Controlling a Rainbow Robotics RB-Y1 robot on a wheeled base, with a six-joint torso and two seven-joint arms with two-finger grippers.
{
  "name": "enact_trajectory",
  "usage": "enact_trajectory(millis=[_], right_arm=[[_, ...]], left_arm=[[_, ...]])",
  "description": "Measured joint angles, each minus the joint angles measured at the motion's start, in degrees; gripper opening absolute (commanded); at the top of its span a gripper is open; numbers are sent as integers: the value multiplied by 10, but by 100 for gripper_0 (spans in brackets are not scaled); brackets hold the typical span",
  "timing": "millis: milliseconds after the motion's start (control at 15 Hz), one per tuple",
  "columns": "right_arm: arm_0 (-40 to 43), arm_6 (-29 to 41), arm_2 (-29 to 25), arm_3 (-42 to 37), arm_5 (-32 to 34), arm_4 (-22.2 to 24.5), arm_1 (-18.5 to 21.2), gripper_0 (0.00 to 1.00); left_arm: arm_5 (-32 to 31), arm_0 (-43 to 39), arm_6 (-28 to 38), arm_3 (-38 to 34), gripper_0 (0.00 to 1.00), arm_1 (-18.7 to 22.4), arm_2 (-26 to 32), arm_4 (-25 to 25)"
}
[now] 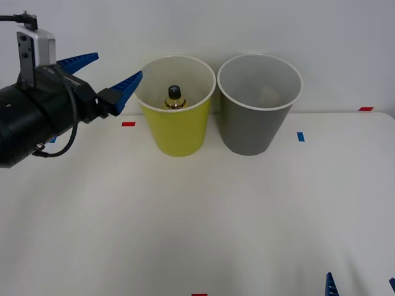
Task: Put cans in the gray bin and PET bottles in the light green bin.
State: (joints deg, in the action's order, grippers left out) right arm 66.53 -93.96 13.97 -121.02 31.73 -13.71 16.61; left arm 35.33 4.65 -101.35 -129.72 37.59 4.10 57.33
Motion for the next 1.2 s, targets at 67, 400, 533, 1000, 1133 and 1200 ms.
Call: enact_trajectory(millis=[67,400,533,1000,1133,1200], right_arm=[[0,0,0,0,0,0,0,100],[0,0,0,0,0,0,0,100],[0,0,0,0,0,0,0,100],[0,0,0,0,0,0,0,100],[0,0,0,0,0,0,0,100],[0,0,0,0,0,0,0,100]], left_arm=[[-8,-30,-2,-17,100,0,8,3],[-98,-149,-22,-58,100,-7,15,-3],[-138,-173,-27,-58,100,-7,1,-19],[-304,-297,-33,-54,100,-11,-62,-126],[-330,-328,-33,-52,100,-11,-65,-140],[-344,-341,-30,-51,100,-11,-69,-162]])
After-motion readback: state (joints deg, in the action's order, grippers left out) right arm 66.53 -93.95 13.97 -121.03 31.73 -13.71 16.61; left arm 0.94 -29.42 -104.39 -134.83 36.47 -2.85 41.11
